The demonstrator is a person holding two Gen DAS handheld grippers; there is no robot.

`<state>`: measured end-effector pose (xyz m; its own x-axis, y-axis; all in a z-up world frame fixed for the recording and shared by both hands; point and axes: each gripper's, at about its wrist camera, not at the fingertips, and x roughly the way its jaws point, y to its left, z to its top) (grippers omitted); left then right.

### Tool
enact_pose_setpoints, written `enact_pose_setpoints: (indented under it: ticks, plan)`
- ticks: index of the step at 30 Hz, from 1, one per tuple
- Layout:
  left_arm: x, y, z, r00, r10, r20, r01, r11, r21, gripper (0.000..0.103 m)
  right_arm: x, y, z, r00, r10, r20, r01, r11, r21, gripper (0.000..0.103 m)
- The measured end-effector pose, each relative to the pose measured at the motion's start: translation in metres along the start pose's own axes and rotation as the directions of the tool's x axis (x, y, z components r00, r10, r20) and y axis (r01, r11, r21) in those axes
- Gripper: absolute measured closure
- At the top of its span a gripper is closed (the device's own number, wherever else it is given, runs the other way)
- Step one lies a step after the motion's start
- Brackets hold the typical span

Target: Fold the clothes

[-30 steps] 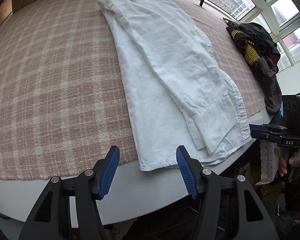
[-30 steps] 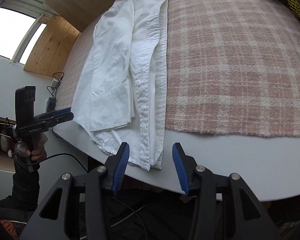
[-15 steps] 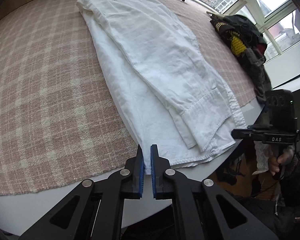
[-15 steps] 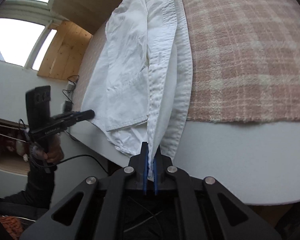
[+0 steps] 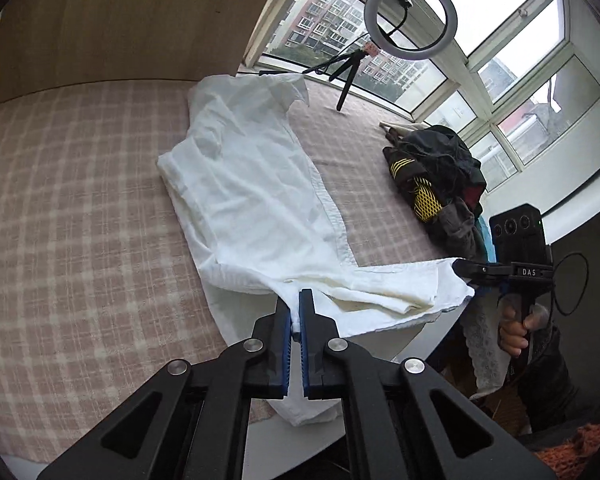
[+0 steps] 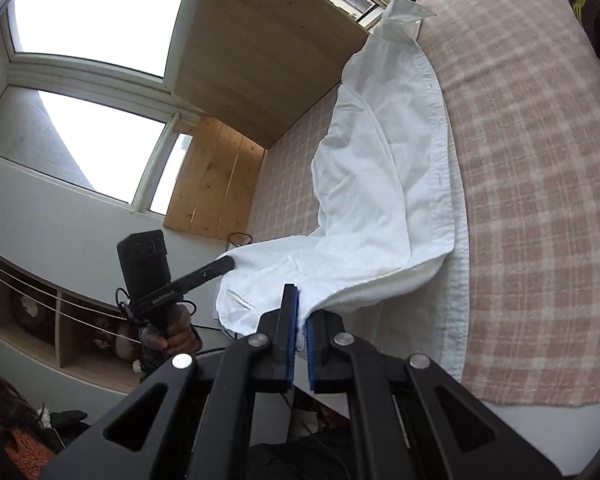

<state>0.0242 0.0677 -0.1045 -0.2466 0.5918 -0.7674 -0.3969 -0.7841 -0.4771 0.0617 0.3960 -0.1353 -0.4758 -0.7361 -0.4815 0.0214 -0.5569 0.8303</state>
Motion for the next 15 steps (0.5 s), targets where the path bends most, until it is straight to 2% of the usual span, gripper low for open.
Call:
enact_pose_setpoints:
  ticks: [2, 6, 8, 9, 10, 11, 12, 13, 15]
  plan:
    - [0.002, -0.003, -0.007, 1.000, 0.010, -0.028, -0.009, 1.000, 0.024, 0.100, 0.003, -0.001, -0.006, 0.997, -0.048, -0.058, 0.047, 0.999, -0.022, 0.099]
    - [0.022, 0.005, -0.048, 0.992, 0.022, -0.122, -0.022, 1.000, 0.003, 0.099, 0.017, -0.020, -0.038, 0.982, -0.117, -0.150, 0.117, 0.993, -0.008, 0.099]
    - [0.041, 0.013, -0.072, 0.976, 0.026, -0.215, -0.031, 0.999, -0.020, 0.097, 0.030, -0.033, -0.057, 0.960, -0.188, -0.209, 0.190, 0.982, -0.012, 0.098]
    - [0.050, 0.016, -0.082, 0.965, 0.049, -0.257, -0.055, 0.998, -0.018, 0.094, 0.035, -0.039, -0.067, 0.945, -0.222, -0.242, 0.224, 0.974, -0.016, 0.095]
    - [0.058, 0.018, -0.091, 0.951, 0.099, -0.292, -0.103, 0.995, 0.002, 0.090, 0.041, -0.045, -0.075, 0.923, -0.255, -0.288, 0.259, 0.966, -0.026, 0.095]
    - [0.064, 0.019, -0.097, 0.937, 0.146, -0.316, -0.148, 0.989, 0.019, 0.084, 0.045, -0.050, -0.082, 0.898, -0.297, -0.326, 0.304, 0.952, -0.032, 0.092]
    - [0.066, 0.021, -0.099, 0.931, 0.175, -0.320, -0.179, 0.984, 0.016, 0.081, 0.047, -0.052, -0.086, 0.876, -0.339, -0.342, 0.348, 0.937, -0.037, 0.086]
    - [0.064, 0.023, -0.098, 0.934, 0.183, -0.308, -0.193, 0.981, -0.002, 0.075, 0.046, -0.053, -0.087, 0.871, -0.365, -0.329, 0.372, 0.927, -0.044, 0.083]
    - [0.059, 0.024, -0.092, 0.948, 0.186, -0.260, -0.202, 0.979, -0.036, 0.065, 0.042, -0.051, -0.086, 0.865, -0.414, -0.285, 0.413, 0.908, -0.068, 0.065]
